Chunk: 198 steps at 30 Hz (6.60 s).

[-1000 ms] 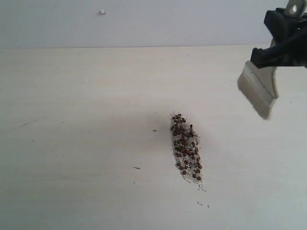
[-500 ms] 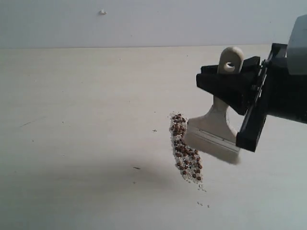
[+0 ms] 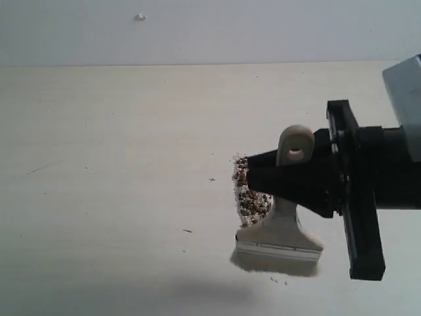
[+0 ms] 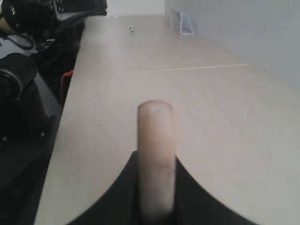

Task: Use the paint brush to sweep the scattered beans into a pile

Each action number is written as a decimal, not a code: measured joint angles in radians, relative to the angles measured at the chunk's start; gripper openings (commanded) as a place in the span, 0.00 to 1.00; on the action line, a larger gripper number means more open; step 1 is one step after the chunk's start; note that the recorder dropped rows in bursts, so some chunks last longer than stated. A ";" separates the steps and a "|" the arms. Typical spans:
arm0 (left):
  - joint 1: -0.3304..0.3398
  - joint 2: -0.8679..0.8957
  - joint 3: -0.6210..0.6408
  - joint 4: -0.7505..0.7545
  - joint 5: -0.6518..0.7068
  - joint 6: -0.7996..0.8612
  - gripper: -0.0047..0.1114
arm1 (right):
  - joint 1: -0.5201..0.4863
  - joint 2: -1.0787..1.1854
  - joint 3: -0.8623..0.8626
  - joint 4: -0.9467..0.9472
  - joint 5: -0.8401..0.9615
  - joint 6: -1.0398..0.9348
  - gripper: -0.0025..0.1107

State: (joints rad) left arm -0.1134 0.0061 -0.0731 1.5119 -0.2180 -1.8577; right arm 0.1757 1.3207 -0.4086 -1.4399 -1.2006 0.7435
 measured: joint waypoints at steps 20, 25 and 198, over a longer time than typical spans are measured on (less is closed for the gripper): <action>0.000 0.000 0.000 0.000 0.000 0.000 0.04 | 0.000 0.347 -0.140 -0.155 -0.022 0.009 0.02; 0.000 0.000 0.000 0.000 0.000 0.000 0.04 | 0.000 0.442 -0.241 -0.178 -0.029 0.011 0.02; 0.000 0.000 0.000 0.000 0.000 0.000 0.04 | -0.226 0.694 -0.786 -0.015 0.003 0.237 0.02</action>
State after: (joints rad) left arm -0.1134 0.0061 -0.0731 1.5119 -0.2180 -1.8577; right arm -0.0502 2.0142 -1.1951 -1.4551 -1.1972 0.9804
